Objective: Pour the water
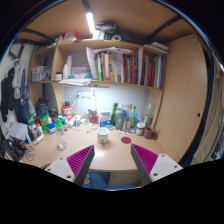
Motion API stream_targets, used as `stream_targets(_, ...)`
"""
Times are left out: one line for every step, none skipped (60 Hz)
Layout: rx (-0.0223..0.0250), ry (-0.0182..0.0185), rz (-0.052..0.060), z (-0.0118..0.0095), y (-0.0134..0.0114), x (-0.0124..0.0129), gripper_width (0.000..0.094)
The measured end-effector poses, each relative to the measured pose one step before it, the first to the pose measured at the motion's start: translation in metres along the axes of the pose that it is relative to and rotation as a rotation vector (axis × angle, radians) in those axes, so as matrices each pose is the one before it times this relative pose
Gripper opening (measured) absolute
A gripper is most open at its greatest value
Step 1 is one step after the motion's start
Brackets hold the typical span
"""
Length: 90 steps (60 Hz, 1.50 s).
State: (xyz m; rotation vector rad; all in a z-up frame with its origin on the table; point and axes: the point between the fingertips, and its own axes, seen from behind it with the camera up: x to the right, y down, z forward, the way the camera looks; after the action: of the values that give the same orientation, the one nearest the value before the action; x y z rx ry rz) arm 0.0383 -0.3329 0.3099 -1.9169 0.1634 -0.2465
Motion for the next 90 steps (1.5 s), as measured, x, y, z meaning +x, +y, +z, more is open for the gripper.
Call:
stream_targets(0.00569,-0.00144,-0.0083,-0.00045,-0.00102,-0.00378,0.0810)
stream_targets(0.00454,-0.00230,-0.0057,-0.00024,-0.00062,-0.00398,0.0811)
stream_targets(0.00396,-0.00407,-0.0033,0.00062,-0.00039,-0.00309,0.0811)
stream_targets(0.00413,-0.00632,-0.0006,0.00067,0.00004,-0.00368,0.0810)
stream_targets(0.00464,-0.00738,0.0011,0.00081,0.00002,-0.00421,0.0809)
stream_targets(0.00548,-0.00815,0.0023,0.00110,0.00006,-0.00423,0.0811)
stream_targets(0.00643,-0.00895,0.0023,0.00154,0.00014,-0.00418,0.0811)
stream_targets(0.00614,-0.00870,0.0015,0.00226,0.00059,-0.00450,0.0813)
stream_targets(0.00431,-0.00805,0.0010,0.00250,0.00119,-0.00427,0.0811)
stream_targets(0.00279,-0.00737,-0.0001,0.00279,0.00170,-0.00410,0.0811)
stream_targets(0.00214,-0.00610,-0.0014,0.00335,0.00196,-0.00427,0.0811)
stream_targets(0.00129,-0.00456,-0.0026,0.00374,0.00250,-0.00401,0.0813)
stream_targets(0.00082,-0.00367,-0.0034,0.00418,0.00254,-0.00383,0.0813)
stream_targets(0.00066,-0.00384,-0.0032,0.00473,0.00291,-0.00407,0.0810)
stream_targets(0.00060,-0.00379,-0.0038,0.00534,0.00277,-0.00441,0.0812)
stream_targets(0.00063,-0.00392,-0.0031,0.00594,0.00293,-0.00448,0.0812)
stream_targets(0.00001,-0.00532,-0.0016,0.00623,0.00291,-0.00535,0.0813)
stream_targets(0.00088,-0.00728,-0.0008,0.00663,0.00306,-0.00584,0.0812)
stream_targets(0.00269,-0.00991,0.0012,0.00666,0.00274,-0.00680,0.0812)
stream_targets(0.00366,-0.01198,0.0023,0.00735,0.00244,-0.00735,0.0811)
stream_targets(0.00454,-0.01305,0.0036,0.00769,0.00255,-0.00795,0.0809)
stream_targets(0.00489,-0.01351,0.0043,0.00793,0.00242,-0.00813,0.0809)
stream_targets(0.00495,-0.01314,0.0050,0.00872,0.00253,-0.00804,0.0810)
stream_targets(0.00415,-0.01242,0.0050,0.00912,0.00321,-0.00785,0.0810)
stream_targets(0.00165,-0.01176,0.0045,0.00975,0.00365,-0.00783,0.0811)
stream_targets(0.00024,-0.01117,0.0046,0.00998,0.00412,-0.00824,0.0811)
stream_targets(-0.00050,-0.01079,0.0049,0.01043,0.00448,-0.00827,0.0809)
stream_targets(-0.00166,-0.01192,0.0057,0.01121,0.00470,-0.00867,0.0811)
stream_targets(-0.00316,-0.01242,0.0058,0.01144,0.00487,-0.00901,0.0809)
stream_targets(-0.00422,-0.01312,0.0066,0.01176,0.00490,-0.00906,0.0811)
stream_targets(-0.00356,-0.01414,0.0074,0.01193,0.00499,-0.00912,0.0812)
stream_targets(-0.00216,-0.01439,0.0075,0.01201,0.00442,-0.00930,0.0814)
stream_targets(-0.00135,-0.01453,0.0079,0.01228,0.00418,-0.00895,0.0814)
stream_targets(-0.00067,-0.01262,0.0070,0.01186,0.00371,-0.00819,0.0814)
stream_targets(-0.00004,-0.01155,0.0054,0.01203,0.00343,-0.00775,0.0814)
stream_targets(0.00031,-0.01087,0.0033,0.01200,0.00288,-0.00750,0.0815)
stream_targets(-0.00354,-0.01308,0.0014,0.00980,0.00119,-0.00452,0.0816)
stream_targets(0.00128,-0.00564,-0.0010,0.01181,0.00241,-0.00537,0.0818)
stream_targets(0.00128,-0.00345,-0.0030,0.01187,0.00213,-0.00459,0.0813)
stream_targets(0.00185,-0.00174,-0.0044,0.01166,0.00170,-0.00417,0.0811)
stream_targets(0.00158,0.00031,-0.0043,0.01122,0.00140,-0.00358,0.0811)
stream_targets(0.00180,0.00152,-0.0021,0.01044,0.00134,-0.00329,0.0811)
stream_targets(0.00282,-0.00086,-0.0005,0.01032,0.00094,-0.00384,0.0811)
stream_targets(0.00780,-0.00183,0.0022,0.01059,0.00069,-0.00525,0.0811)
stream_targets(0.00590,-0.00454,0.0026,0.00915,0.00008,-0.00432,0.0811)
stream_targets(0.00492,-0.00498,0.0038,0.00901,0.00026,-0.00423,0.0810)
stream_targets(0.00350,-0.00519,0.0042,0.00907,0.00073,-0.00406,0.0808)
stream_targets(0.00322,-0.00398,0.0038,0.00862,0.00095,-0.00343,0.0808)
stream_targets(0.00370,-0.00177,0.0026,0.00842,0.00052,-0.00246,0.0809)
stream_targets(0.00381,-0.00009,0.0008,0.00797,0.00071,-0.00168,0.0808)
stream_targets(0.00561,-0.00153,-0.0006,0.00722,0.00193,0.00036,0.0806)
stream_targets(0.00326,0.00201,-0.0046,0.00846,0.00080,-0.00110,0.0808)
stream_targets(0.00230,0.00458,-0.0074,0.00825,0.00010,-0.00130,0.0807)
stream_targets(0.00452,0.00546,-0.0114,0.00706,0.00041,0.00031,0.0807)
stream_targets(0.00645,0.00621,-0.0140,0.00680,-0.00030,0.00112,0.0804)
stream_targets(0.00751,0.00754,-0.0146,0.00631,-0.00038,0.00135,0.0801)
stream_targets(0.00679,0.00825,-0.0142,0.00564,-0.00024,0.00199,0.0790)
stream_targets(0.00535,0.00897,-0.0144,0.00531,-0.00021,0.00187,0.0776)
stream_targets(0.00470,0.00727,-0.0132,0.00456,0.00076,0.00268,0.0758)
stream_targets(0.00411,0.00795,-0.0095,0.00419,-0.00014,0.00216,0.0737)
stream_targets(0.00440,0.00747,-0.0078,0.00408,0.00007,0.00256,0.0713)
stream_targets(0.00513,0.00384,-0.0057,0.00327,-0.00004,0.00147,0.0694)
stream_targets(0.01046,-0.00243,-0.0007,0.00331,-0.00070,-0.00043,0.0673)
stream_targets(0.00034,0.00391,-0.0032,0.00289,0.00176,0.00143,0.0636)
stream_targets(-0.00702,0.00039,-0.0034,0.00251,0.00318,0.00037,0.0625)
stream_targets(-0.01333,0.00521,-0.0010,0.00172,0.00396,0.00141,0.0550)
stream_targets(-0.00032,0.00403,0.0049,0.00108,0.00036,0.00092,0.0549)
stream_targets(0.00295,0.00234,0.0043,0.00091,-0.00095,0.00055,0.0543)
stream_targets(-0.00316,-0.00096,0.0054,0.00058,0.00003,0.00034,0.0534)
stream_targets(-0.00638,-0.00324,0.0060,-0.00081,0.00034,0.00064,0.0522)
stream_targets(-0.00337,-0.00326,0.0063,0.00014,-0.00022,-0.00047,0.0511)
stream_targets(-0.00352,-0.00498,0.0056,0.00016,0.00007,-0.00123,0.0501)
stream_targets(-0.00242,-0.00555,0.0021,0.00007,0.00003,-0.00154,0.0491)
stream_targets(-0.00252,-0.00419,-0.0016,0.00002,0.00007,-0.00100,0.0482)
stream_targets(-0.00271,-0.00328,-0.0047,-0.00016,0.00001,-0.00026,0.0472)
stream_targets(-0.00167,-0.00381,-0.0046,-0.00007,-0.00032,-0.00015,0.0461)
stream_targets(-0.00255,-0.00386,-0.0040,-0.00003,-0.00016,-0.00034,0.0454)
stream_targets(-0.00471,-0.00267,-0.0035,0.00060,0.00016,-0.00102,0.0450)
stream_targets(-0.00694,-0.00089,-0.0002,0.00062,0.00079,-0.00040,0.0445)
stream_targets(-0.00814,-0.00619,0.0000,0.00010,0.00008,0.00013,0.0435)
stream_targets(-0.01166,-0.00598,0.0024,-0.00029,0.00110,0.00064,0.0433)
stream_targets(-0.01071,-0.00638,0.0059,0.00003,0.00029,-0.00023,0.0427)
stream_targets(-0.01009,-0.00968,0.0087,-0.00020,-0.00041,-0.00066,0.0420)
stream_targets(-0.00551,-0.01042,0.0119,-0.00072,-0.00235,-0.00023,0.0419)
stream_targets(-0.00237,-0.00985,0.0139,-0.00058,-0.00369,0.00035,0.0420)
stream_targets(-0.00093,-0.00826,0.0151,-0.00093,-0.00499,0.00129,0.0420)
stream_targets(0.00050,-0.00686,0.0162,-0.00126,-0.00598,0.00176,0.0419)
stream_targets(0.00307,-0.00486,0.0173,-0.00145,-0.00739,0.00263,0.0420)
stream_targets(0.00504,-0.00456,0.0197,-0.00145,-0.00836,0.00324,0.0420)
stream_targets(0.00671,-0.00518,0.0246,-0.00153,-0.00955,0.00311,0.0418)
